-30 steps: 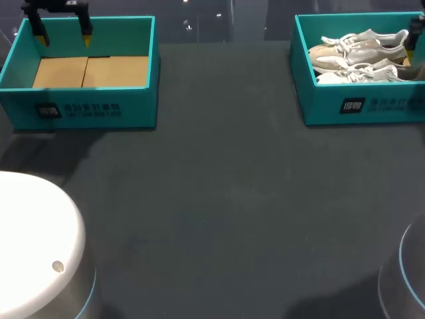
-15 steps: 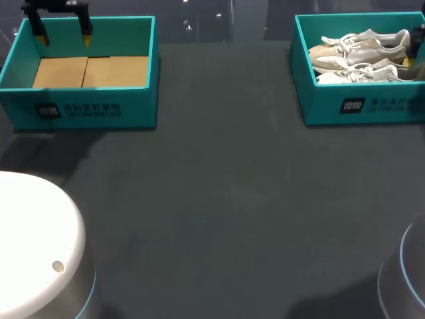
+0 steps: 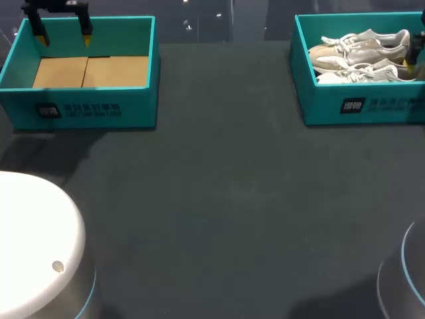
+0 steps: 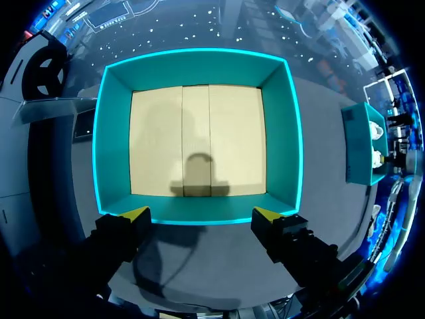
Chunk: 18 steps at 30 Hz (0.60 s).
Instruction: Take the shoe out of the shoebox, open the shoe tongue, remove and reinsert the insole, then place the shoe into the shoebox
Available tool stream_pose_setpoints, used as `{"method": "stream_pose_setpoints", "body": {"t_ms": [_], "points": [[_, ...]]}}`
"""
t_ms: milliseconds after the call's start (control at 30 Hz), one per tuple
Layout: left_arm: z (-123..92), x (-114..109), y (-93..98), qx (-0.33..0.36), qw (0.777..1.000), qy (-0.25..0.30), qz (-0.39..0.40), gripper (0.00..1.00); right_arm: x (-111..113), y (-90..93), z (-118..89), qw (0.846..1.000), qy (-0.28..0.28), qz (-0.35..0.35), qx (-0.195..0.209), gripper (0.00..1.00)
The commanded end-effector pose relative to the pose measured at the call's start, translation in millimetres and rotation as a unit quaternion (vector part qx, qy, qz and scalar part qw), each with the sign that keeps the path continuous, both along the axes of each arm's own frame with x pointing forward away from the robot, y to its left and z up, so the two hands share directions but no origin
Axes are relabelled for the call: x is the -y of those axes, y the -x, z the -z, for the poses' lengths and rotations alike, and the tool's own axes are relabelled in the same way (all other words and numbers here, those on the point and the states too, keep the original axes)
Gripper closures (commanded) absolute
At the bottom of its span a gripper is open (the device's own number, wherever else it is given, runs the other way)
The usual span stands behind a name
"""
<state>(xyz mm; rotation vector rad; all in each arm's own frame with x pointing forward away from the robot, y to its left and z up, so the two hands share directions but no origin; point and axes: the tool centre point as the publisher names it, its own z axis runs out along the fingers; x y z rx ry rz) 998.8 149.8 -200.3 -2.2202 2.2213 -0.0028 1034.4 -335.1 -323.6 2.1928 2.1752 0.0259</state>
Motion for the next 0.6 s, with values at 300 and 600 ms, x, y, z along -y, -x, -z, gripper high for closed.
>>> {"method": "stream_pose_setpoints", "body": {"t_ms": [300,600], "points": [[0,0,-0.4,0.000,1.000,0.000,0.000,0.00,9,-3.2,19,1.000,0.000,0.001,-0.005,0.18],[0,0,-0.4,0.000,1.000,0.000,0.000,0.00,10,4.9,15,1.000,0.001,0.001,-0.010,0.19]]}}
